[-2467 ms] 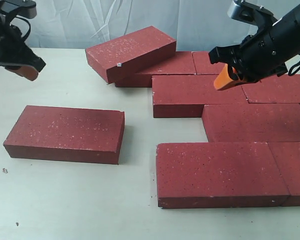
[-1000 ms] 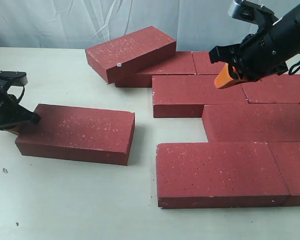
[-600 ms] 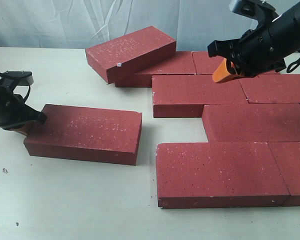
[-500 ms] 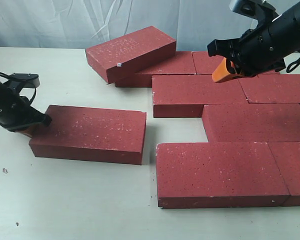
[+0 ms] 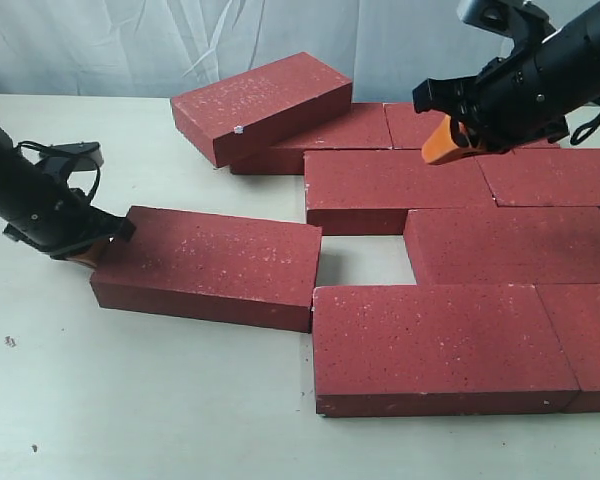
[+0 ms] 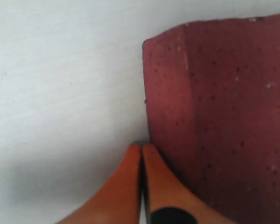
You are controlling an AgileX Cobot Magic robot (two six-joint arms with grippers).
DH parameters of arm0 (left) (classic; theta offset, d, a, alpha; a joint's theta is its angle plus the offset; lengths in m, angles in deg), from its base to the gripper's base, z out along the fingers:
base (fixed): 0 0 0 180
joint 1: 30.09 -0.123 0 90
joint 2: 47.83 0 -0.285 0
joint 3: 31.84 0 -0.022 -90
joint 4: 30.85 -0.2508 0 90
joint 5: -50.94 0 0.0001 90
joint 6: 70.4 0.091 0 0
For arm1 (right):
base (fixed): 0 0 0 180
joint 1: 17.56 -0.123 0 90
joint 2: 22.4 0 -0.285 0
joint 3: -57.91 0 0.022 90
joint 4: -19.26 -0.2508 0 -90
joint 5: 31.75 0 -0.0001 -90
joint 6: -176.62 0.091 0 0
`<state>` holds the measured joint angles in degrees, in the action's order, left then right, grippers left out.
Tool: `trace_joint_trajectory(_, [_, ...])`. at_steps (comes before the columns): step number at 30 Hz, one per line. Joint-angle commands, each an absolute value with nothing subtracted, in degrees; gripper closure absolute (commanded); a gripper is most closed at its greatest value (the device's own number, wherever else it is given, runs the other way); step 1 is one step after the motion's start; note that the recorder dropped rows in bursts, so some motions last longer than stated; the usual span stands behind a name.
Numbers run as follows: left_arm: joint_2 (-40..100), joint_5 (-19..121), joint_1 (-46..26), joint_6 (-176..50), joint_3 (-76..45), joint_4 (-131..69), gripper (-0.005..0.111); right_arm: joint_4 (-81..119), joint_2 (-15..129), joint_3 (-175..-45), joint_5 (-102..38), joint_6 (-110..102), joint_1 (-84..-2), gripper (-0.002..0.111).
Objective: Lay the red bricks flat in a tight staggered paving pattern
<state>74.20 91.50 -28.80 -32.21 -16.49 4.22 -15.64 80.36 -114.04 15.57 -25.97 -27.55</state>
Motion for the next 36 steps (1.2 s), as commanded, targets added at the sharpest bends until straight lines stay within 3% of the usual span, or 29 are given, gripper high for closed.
trace_joint_trajectory(1, [74.1,91.57,-28.84,-33.17,-15.75,4.27,0.107,-15.91,79.91,-114.17,16.48,-31.66,-33.8,0.109])
trace_joint_trajectory(9, [71.94,92.01,-30.28,-33.27,-16.23,1.82,0.107,-14.15,79.96,-114.17,17.81,-36.79,-49.7,0.109])
trace_joint_trajectory(16, [71.94,93.98,-30.28,-33.27,-16.23,1.7,0.107,-7.54,83.57,-113.54,17.87,-36.87,-58.22,0.109])
trace_joint_trajectory(24, [71.94,94.22,-30.28,-33.27,-16.23,1.7,0.107,-4.13,87.79,-113.54,16.42,-36.91,-63.32,0.109])
trace_joint_trajectory(36, [71.94,94.47,-30.28,-33.27,-16.23,1.7,0.107,-2.6,93.98,-113.54,9.4,-34.76,-63.32,0.109])
